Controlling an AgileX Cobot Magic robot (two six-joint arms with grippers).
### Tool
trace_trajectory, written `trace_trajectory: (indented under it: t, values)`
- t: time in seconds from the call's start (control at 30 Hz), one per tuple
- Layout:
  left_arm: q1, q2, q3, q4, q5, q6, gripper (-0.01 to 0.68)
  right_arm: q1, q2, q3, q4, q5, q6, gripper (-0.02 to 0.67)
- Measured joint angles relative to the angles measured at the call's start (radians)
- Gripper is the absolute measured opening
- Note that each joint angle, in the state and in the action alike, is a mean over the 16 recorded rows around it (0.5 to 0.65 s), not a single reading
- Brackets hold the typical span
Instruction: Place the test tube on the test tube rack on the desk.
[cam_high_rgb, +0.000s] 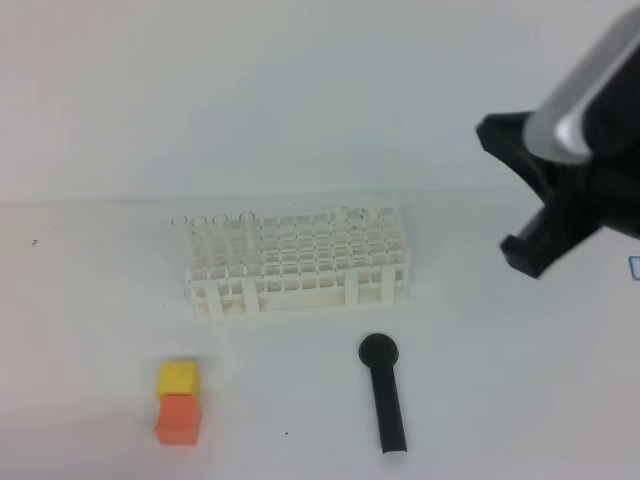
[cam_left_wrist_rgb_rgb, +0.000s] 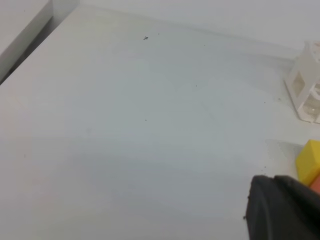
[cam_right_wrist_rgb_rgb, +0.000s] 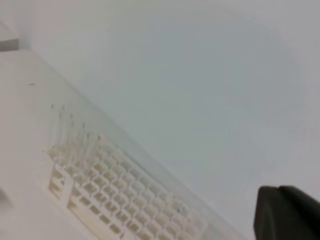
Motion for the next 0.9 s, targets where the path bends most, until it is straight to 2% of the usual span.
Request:
trace_trajectory:
  t: [0.23,0.43,0.7,0.9]
  values:
    - [0.0,0.0,-0.002,0.0,0.002,0.0,-0.001,-0.067,-0.208,0.258,0.045,-0.043,0.009,-0.001]
    - [0.0,0.0,0.0,0.0,0.003,0.0,-0.001,-0.1,-0.342,0.407,0.066,-0.053,0.009,-0.001]
    - [0.0,0.0,0.0,0.0,0.006,0.0,-0.001,-0.111,-0.421,0.484,0.088,-0.092,-0.007,-0.001]
    - [0.0,0.0,-0.002,-0.002,0.003,0.0,-0.001,-0.113,-0.449,0.5,0.161,-0.146,-0.071,-0.001]
